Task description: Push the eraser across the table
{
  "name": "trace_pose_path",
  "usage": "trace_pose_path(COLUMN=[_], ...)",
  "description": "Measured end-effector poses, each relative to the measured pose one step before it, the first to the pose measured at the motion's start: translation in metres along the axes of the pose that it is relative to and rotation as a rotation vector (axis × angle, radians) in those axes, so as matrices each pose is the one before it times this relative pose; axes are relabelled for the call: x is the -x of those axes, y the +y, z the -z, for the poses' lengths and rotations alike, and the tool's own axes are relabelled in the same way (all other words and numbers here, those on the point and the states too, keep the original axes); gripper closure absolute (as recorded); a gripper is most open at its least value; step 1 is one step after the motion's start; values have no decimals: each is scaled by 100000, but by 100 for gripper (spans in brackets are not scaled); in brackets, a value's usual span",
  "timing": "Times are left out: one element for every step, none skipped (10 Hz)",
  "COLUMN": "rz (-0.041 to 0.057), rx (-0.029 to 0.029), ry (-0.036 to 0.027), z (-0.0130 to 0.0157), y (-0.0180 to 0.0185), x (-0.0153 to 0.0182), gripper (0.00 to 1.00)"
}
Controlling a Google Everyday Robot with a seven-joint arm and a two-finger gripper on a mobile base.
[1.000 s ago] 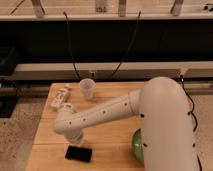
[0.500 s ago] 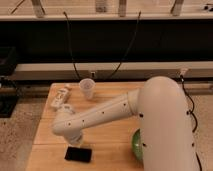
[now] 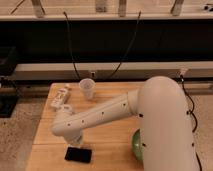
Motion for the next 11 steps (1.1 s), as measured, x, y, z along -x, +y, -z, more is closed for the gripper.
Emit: trace_pose_path(rz=[310, 244, 349, 275, 237, 275, 303, 219, 147, 464, 418], rx=[122, 123, 84, 106, 36, 98, 72, 97, 28, 84, 141], ry=[132, 165, 157, 72, 145, 60, 206, 84, 129, 128, 211], z=[2, 11, 40, -3, 31, -13, 34, -5, 32, 14, 0], y=[50, 85, 63, 58, 53, 61, 57, 48, 37, 71, 84], x=[34, -27, -4, 21, 5, 40, -15, -1, -19, 42, 3], gripper=[99, 99, 99, 99, 99, 99, 99, 99, 99, 99, 99])
